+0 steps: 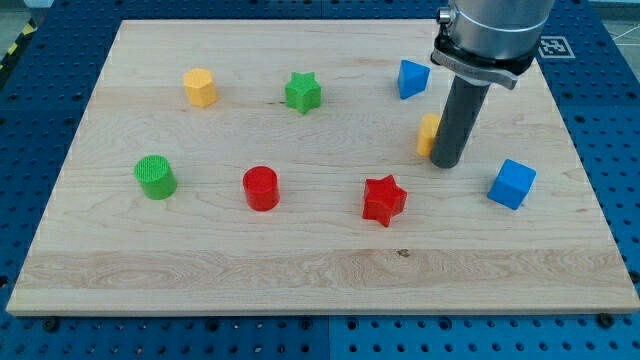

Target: Move yellow heart towards center right

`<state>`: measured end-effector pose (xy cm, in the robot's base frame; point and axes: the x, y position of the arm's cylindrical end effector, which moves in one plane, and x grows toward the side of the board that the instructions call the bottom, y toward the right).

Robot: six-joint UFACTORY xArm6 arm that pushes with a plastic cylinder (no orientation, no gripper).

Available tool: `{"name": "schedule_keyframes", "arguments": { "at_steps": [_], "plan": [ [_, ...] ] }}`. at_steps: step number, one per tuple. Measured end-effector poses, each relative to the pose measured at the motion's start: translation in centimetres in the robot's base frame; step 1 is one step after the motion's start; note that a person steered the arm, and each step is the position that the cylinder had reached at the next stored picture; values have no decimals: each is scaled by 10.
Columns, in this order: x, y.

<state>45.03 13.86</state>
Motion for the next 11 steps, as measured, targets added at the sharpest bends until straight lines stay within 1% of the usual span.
{"name": "schedule_keyframes", "arguments": {
  "at_steps": [1, 2, 3, 4, 5, 6, 7, 8, 10, 11],
  "plan": [
    [-31, 5],
    [-15, -8],
    [21, -26],
    [17, -42],
    [-39, -41],
    [-50, -41],
    [-62, -25],
    [-63, -17],
    [-114, 16],
    [-114, 16]
  ]
}}
